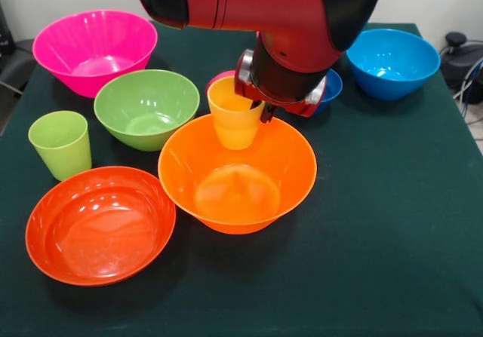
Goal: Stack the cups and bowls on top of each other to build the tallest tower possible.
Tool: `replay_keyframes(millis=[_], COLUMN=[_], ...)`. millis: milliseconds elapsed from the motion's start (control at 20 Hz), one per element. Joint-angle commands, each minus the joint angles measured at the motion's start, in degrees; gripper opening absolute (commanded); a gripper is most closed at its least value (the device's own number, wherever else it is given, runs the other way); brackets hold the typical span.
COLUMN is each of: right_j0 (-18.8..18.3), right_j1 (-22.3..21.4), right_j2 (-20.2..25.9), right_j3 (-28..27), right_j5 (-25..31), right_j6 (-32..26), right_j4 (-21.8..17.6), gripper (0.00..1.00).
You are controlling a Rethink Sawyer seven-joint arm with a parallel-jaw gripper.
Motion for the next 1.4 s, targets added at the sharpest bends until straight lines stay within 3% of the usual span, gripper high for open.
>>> replay_keyframes(millis=[50, 800, 1400], right_j0=[1.8, 2.0, 1.0], right_j1=[1.4, 2.4, 3.0], right_j2=[5.5, 5.2, 4.0], right_j3=[-1.8, -1.9, 2.7], right_j5=[-8.7, -10.9, -19.9], right_j6=[-12.1, -11.0, -9.7], right_j4=[-1.8, -1.4, -2.4], gripper=[0.0, 0.0, 0.0])
